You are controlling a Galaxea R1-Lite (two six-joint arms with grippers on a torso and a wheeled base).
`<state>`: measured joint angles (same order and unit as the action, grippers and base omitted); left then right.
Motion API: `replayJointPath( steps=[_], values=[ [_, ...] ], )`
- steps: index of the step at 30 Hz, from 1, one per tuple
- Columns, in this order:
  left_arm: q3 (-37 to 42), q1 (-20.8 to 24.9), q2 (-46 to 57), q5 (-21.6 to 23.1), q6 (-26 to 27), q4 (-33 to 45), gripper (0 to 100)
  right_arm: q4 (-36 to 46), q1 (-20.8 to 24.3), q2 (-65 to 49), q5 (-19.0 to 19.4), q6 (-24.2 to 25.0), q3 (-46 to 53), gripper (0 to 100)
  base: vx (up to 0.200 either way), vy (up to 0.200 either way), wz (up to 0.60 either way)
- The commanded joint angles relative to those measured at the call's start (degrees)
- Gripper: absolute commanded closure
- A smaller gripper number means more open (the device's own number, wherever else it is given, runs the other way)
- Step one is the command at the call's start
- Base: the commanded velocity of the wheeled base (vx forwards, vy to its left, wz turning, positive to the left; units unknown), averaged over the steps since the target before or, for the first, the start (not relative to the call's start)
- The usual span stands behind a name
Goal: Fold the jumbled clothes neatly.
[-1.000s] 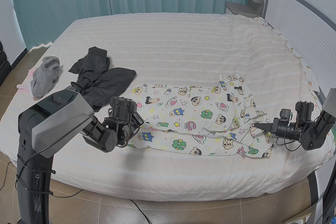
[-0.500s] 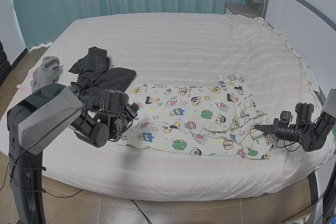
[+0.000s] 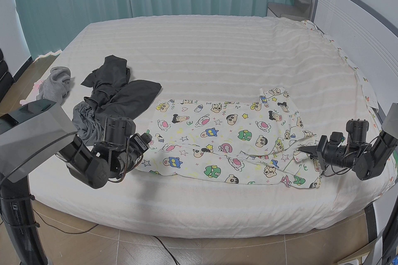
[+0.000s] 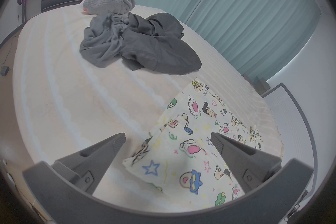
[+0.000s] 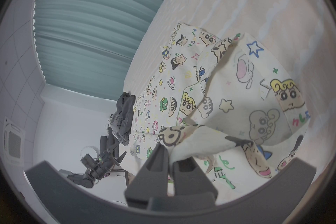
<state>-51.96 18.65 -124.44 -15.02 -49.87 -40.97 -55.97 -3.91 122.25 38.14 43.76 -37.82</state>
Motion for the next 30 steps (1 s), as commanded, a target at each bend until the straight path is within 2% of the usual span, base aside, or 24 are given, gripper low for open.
replayJointPath(
  steps=[1, 6, 11, 14, 15, 24, 30],
  values=[
    [8.7, 0.2, 3.2, 0.2, -0.1, -6.0, 0, 2.7, 1.0, -1.9, -2.9, 2.8, -0.9, 100, 0.0, 0.0, 0.0],
    [14.1, 0.6, 3.2, 0.9, -1.5, -10.4, 0, 8.7, 1.0, -3.0, -5.2, 3.1, -0.9, 100, 0.0, 0.0, 0.0],
    [14.5, 0.7, 3.2, 3.9, -5.7, -11.1, 0, 9.0, -0.1, -1.6, -5.6, 3.1, -1.2, 100, 0.0, 0.0, 0.0],
    [14.5, 0.9, 2.8, 4.0, -6.6, -11.1, 0, 8.9, -0.2, -0.8, -6.0, 3.0, -1.4, 100, 0.0, 0.0, 0.0],
    [14.5, 0.9, 2.8, 4.0, -7.1, -11.1, 0, 8.9, -0.2, -0.5, -6.1, 2.9, -1.5, 0, 0.0, 0.0, 0.0],
    [15.4, 1.0, 2.8, 5.1, -8.9, -11.4, 0, 9.0, -1.7, 1.2, -7.0, 1.1, 0.7, 0, 0.0, 0.0, 0.0],
    [17.6, 1.0, 2.8, 5.3, -8.9, -15.5, 0, 8.5, -3.0, -0.6, -7.0, -0.4, 4.2, 0, 0.0, 0.0, 0.0]
  ],
)
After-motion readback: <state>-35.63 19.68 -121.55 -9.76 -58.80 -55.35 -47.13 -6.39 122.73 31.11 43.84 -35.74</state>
